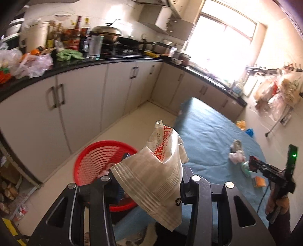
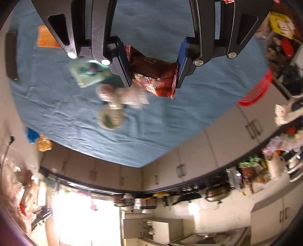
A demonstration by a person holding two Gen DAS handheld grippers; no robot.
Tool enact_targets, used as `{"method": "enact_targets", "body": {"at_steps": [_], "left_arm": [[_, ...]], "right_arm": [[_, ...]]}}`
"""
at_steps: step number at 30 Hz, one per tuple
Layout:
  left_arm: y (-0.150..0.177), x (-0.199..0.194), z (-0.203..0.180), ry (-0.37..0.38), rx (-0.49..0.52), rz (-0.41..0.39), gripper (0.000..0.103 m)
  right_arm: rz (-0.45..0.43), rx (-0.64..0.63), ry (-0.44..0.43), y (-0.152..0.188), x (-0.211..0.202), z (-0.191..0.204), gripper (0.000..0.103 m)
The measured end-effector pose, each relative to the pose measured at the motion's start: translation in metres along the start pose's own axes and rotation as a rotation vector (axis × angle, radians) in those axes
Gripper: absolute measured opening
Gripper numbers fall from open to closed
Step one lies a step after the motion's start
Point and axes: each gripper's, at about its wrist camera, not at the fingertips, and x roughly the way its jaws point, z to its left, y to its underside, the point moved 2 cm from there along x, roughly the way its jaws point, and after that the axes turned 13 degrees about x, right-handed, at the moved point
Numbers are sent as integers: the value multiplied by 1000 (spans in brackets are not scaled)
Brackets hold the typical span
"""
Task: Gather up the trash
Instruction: 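Drop the white bag and red snack bag into the red basket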
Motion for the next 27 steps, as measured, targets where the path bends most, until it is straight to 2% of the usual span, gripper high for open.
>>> {"method": "enact_targets", "body": {"at_steps": [4,10,18,22,24,26,27], "left_arm": [[19,11,22,-40,-40,55,42],[44,34,50,-102,-76,119,42],[58,63,67,-113,-79,185,42],[57,72,70,-120,-61,199,42],[56,75,71,-106,-68,205,45],[56,75,73,-100,-77,200,60],[55,74,73,-102,-80,197,63]], "right_arm": [[49,-1,-121,8,11,42,49],[190,24,-310,16,49,114,49],[291,-48,-443,24,102,216,49],[330,-66,-461,29,129,247,51],[349,-59,-475,31,141,256,52],[366,-40,-490,32,151,262,61],[369,-29,-495,30,152,261,65]]}}
